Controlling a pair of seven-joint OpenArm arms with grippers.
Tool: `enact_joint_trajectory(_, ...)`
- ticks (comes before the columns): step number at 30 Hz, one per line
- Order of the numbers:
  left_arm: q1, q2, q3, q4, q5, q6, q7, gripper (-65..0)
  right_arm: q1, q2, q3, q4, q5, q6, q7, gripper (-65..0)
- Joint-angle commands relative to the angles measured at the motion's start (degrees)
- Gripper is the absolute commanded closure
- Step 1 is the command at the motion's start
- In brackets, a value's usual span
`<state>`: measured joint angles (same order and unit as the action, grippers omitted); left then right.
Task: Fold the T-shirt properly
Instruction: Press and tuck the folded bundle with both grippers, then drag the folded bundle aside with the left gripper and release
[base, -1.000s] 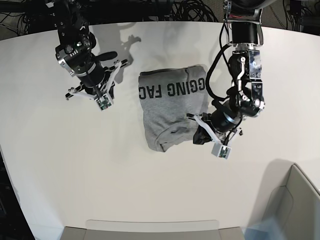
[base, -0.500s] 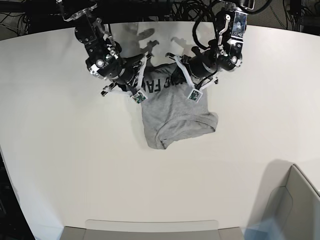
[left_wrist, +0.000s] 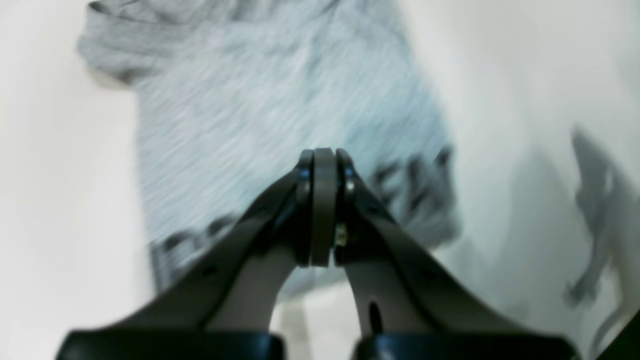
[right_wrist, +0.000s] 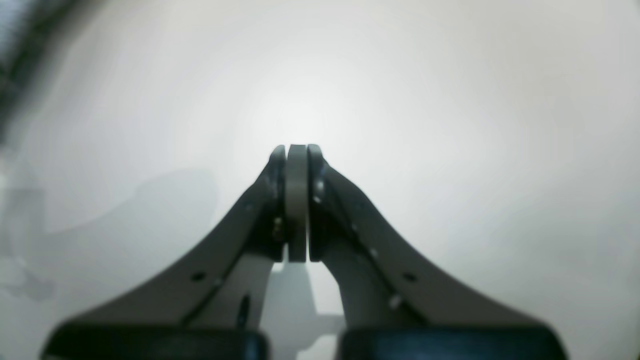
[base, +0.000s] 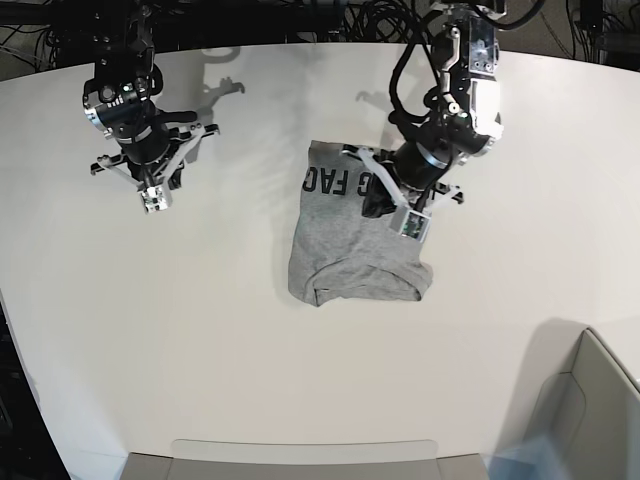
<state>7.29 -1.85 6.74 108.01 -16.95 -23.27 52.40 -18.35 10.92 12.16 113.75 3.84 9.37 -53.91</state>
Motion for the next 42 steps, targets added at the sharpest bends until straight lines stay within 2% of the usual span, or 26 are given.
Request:
enact_joint_trajectory(1,-0.74,1.36,0.33,-0.09,-1.03,-0.25,-3.04,0.0,-0.33,0.29,1.24,1.19,0.25,0.17,1.21,0.0)
enact_joint_trajectory(5,-2.67,3.82,0.25,-8.36,-0.94,0.1,-5.68,0.0,-3.06,0.29,2.3,1.28,0.25,0.17,1.29,0.0)
enact_joint_trajectory(10,-8.48,3.65,0.33,-23.83,-0.94,8.98,-7.17,0.0,-4.99,0.29,2.39,1.28,0.34,0.17,1.29,0.0)
enact_joint_trajectory(12,-9.36,2.77,0.25,-28.93,-0.94,10.48,-10.25,0.0,-5.26,0.29,2.39,1.54,0.34,0.17,2.26,0.0)
enact_joint_trajectory(16,-9.62,-4.0,0.16,-36.31,-0.94,10.83,-13.5,0.0,-6.75,0.29,2.39,2.33,0.34,0.17,5.16,0.0)
enact_joint_trajectory(23,-9.44,-16.22,-0.81,-37.28,-0.94,10.56,-13.76,0.0,-6.93,0.29,2.12,2.16,0.34,0.17,5.16,0.0)
enact_joint_trajectory(27,-9.53,-19.56,-5.47,-37.19,-1.2,10.39,-13.15,0.0,-6.75,0.12,1.33,2.16,0.34,0.17,5.16,0.0)
enact_joint_trajectory(34,-8.39,-19.82,-11.18,-37.37,-1.2,10.39,-13.15,0.0,-7.72,0.12,-1.92,2.16,0.34,0.17,5.16,0.0)
enact_joint_trajectory(42,-5.84,-16.92,-19.8,-36.75,-1.29,10.39,-13.15,0.0,-9.56,0.29,-1.92,2.51,0.34,0.17,5.16,0.0)
